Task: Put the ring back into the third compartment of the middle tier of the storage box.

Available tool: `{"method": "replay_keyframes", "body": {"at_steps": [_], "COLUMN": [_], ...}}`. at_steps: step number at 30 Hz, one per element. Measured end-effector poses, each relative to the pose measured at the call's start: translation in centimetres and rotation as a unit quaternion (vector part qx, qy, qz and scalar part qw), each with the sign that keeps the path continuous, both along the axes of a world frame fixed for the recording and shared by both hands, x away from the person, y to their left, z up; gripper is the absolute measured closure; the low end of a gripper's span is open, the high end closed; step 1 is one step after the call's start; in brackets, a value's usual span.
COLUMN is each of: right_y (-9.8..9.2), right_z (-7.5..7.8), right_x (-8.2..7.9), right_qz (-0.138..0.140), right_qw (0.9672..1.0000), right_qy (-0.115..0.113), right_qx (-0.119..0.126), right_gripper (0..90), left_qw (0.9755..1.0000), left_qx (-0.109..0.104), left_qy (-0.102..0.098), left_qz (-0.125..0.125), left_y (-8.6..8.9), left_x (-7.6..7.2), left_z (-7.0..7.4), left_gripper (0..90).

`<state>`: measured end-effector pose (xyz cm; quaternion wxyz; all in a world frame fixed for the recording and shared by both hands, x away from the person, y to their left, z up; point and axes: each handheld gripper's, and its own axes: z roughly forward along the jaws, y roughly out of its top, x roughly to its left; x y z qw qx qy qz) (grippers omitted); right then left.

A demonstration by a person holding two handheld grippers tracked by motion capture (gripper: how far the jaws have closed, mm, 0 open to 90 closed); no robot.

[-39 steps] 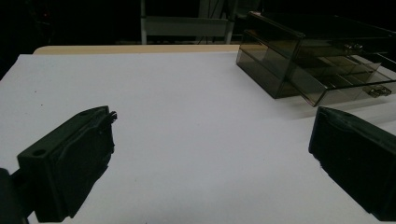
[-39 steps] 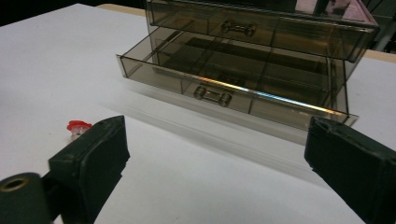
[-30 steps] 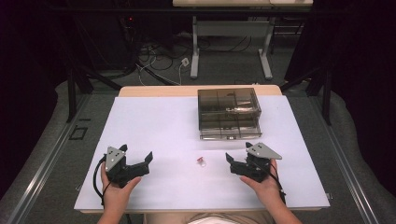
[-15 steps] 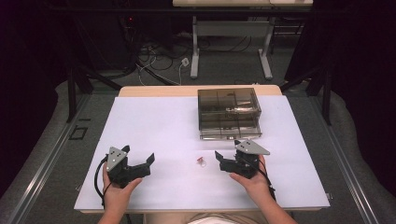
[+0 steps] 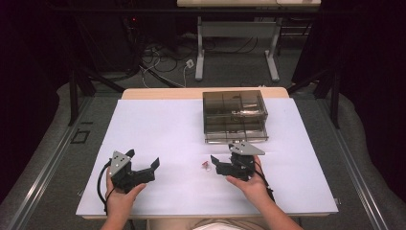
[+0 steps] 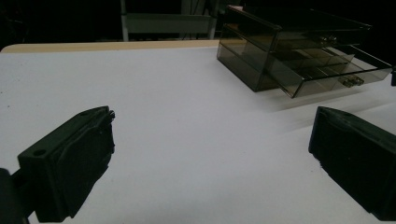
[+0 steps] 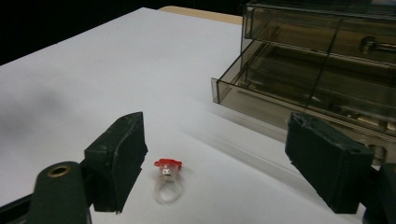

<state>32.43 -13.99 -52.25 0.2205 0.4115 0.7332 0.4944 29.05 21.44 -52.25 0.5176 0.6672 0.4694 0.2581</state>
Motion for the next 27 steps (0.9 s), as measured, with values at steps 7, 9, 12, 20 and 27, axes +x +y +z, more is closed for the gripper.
{"method": "replay_keyframes", "body": {"at_steps": [7,9,12,20,27], "right_y": [1.4,1.8,2.2,3.3,4.0], "right_z": [-0.4,-0.6,-0.7,-1.6,-2.3], "right_x": [0.4,0.5,0.6,1.1,1.3], "right_qz": [0.015,0.020,0.024,0.024,0.025], "right_qw": [0.9999,0.9997,0.9996,0.9985,0.9970], "right_qy": [0.007,0.008,0.014,0.040,0.068], "right_qx": [-0.003,-0.005,-0.010,-0.027,-0.026], "right_gripper": [24.3,24.5,24.4,27.7,27.7], "left_qw": [1.0000,1.0000,1.0000,1.0000,0.9999], "left_qx": [-0.002,-0.003,-0.003,-0.009,-0.010], "left_qy": [0.001,0.002,0.001,-0.001,0.000], "left_qz": [0.000,-0.001,-0.001,-0.002,-0.003], "left_y": [0.0,0.1,0.1,0.1,0.1], "left_x": [0.1,0.1,0.1,0.1,0.1], "left_z": [-0.1,-0.1,-0.1,-0.1,-0.2], "left_gripper": [0.2,0.2,0.2,0.2,0.2]}}
